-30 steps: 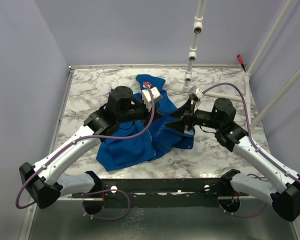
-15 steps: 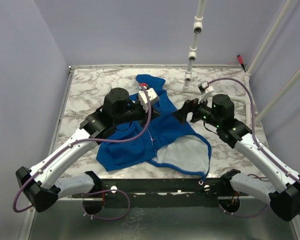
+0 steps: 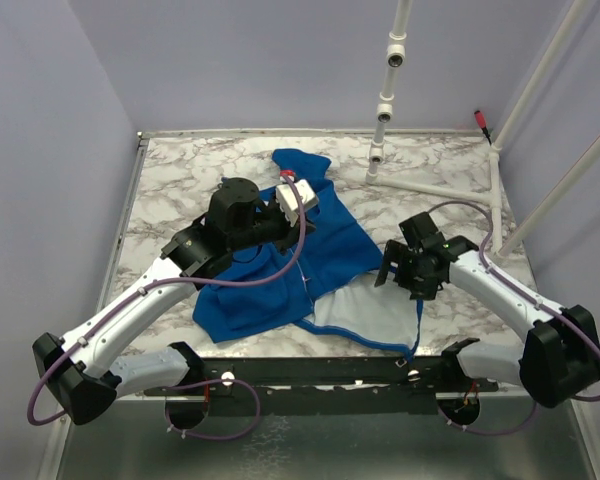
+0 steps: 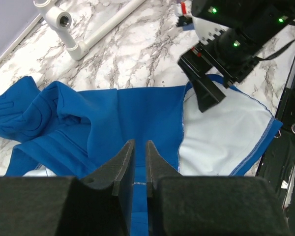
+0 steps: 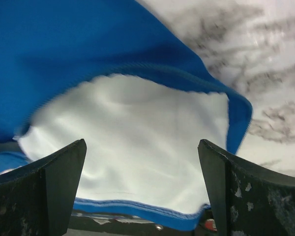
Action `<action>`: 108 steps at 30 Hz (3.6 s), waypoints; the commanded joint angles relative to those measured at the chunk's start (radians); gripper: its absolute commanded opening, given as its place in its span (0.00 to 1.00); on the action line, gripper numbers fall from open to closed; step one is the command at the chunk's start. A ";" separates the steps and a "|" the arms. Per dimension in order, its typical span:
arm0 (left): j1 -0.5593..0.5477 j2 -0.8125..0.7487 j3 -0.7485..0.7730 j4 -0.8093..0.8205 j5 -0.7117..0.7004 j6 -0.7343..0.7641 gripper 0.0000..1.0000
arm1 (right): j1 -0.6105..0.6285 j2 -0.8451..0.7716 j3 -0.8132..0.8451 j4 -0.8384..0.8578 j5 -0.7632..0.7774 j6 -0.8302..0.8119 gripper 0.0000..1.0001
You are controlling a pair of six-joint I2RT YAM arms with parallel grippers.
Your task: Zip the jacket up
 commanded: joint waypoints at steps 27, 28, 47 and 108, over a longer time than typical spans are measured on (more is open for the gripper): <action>0.012 -0.040 0.068 -0.028 -0.030 0.004 0.20 | -0.013 -0.118 -0.298 0.099 0.219 0.179 1.00; 0.011 -0.039 0.071 -0.028 -0.031 0.004 0.20 | -0.012 -0.093 -0.283 0.095 0.226 0.185 1.00; 0.011 0.020 0.014 0.034 0.013 -0.035 0.29 | 0.139 -0.107 0.114 0.139 0.157 0.042 0.47; -0.070 0.015 -0.158 0.203 -0.118 -0.107 0.44 | -0.081 -0.141 -0.260 0.622 0.100 0.132 0.32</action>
